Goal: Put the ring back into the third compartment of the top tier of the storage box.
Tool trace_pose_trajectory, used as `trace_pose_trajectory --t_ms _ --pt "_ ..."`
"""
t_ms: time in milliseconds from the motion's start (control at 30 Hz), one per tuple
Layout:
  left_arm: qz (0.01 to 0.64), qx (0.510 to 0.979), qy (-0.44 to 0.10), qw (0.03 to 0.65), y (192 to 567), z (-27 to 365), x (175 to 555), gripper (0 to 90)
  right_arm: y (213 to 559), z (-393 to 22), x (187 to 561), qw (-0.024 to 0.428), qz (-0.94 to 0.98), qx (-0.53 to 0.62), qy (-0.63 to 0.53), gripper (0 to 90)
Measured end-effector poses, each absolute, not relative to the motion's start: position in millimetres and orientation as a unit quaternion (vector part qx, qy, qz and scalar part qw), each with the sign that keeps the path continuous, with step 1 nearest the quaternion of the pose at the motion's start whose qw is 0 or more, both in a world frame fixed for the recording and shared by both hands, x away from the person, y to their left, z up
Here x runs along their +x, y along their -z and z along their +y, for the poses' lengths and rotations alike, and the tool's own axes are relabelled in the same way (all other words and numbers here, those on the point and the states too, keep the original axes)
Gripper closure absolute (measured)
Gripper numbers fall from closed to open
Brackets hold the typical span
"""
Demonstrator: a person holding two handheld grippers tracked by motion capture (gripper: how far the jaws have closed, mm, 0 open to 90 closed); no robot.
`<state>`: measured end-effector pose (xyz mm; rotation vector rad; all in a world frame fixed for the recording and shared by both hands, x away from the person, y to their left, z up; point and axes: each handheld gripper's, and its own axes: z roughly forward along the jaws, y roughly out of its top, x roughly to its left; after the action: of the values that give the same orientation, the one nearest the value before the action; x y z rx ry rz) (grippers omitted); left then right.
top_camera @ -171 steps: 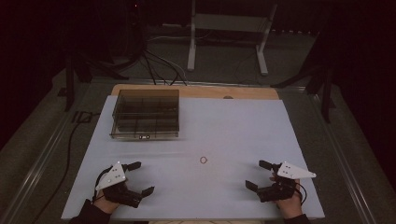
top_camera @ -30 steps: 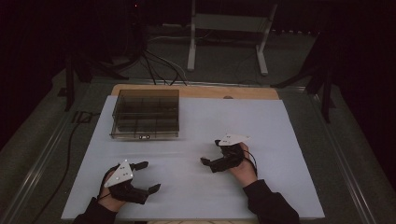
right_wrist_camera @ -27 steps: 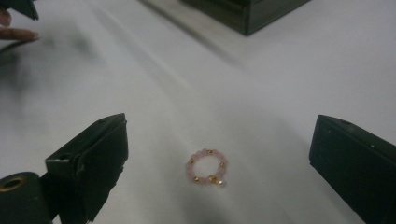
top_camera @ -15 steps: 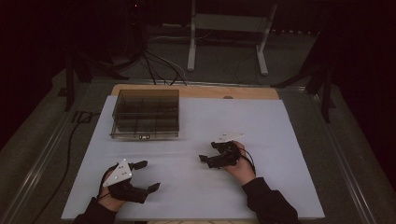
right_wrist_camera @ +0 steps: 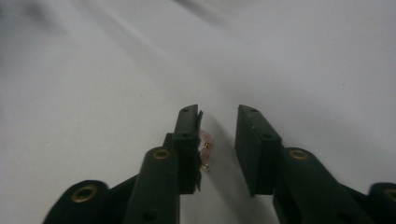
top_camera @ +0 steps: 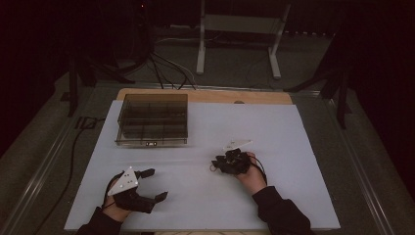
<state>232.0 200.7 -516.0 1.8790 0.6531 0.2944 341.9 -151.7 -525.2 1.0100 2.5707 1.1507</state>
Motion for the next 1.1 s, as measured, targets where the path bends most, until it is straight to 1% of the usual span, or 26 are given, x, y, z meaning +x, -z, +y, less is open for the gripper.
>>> trace_pose_trajectory --t_ms 67,267,500,767,1100 --pt "0.274 0.789 -0.122 0.536 516.1 200.7 232.1 8.9 526.6 -150.7 342.2 0.073 0.860 0.335 -0.378 74.4" --pt "0.274 0.789 -0.122 0.536 516.1 200.6 232.3 8.9 529.6 -145.4 341.0 0.076 0.866 0.327 -0.370 78.1" --pt "0.274 0.789 -0.121 0.536 516.1 200.9 232.6 8.9 529.7 -143.1 338.8 0.096 0.873 0.314 -0.360 85.9" --pt "0.272 0.788 -0.120 0.538 515.8 200.4 232.6 8.9 529.4 -143.8 339.5 0.087 0.869 0.326 -0.363 86.9" --pt "0.270 0.787 -0.117 0.543 515.3 201.0 232.5 8.8 520.5 -146.1 337.4 0.090 0.862 0.329 -0.375 87.0"
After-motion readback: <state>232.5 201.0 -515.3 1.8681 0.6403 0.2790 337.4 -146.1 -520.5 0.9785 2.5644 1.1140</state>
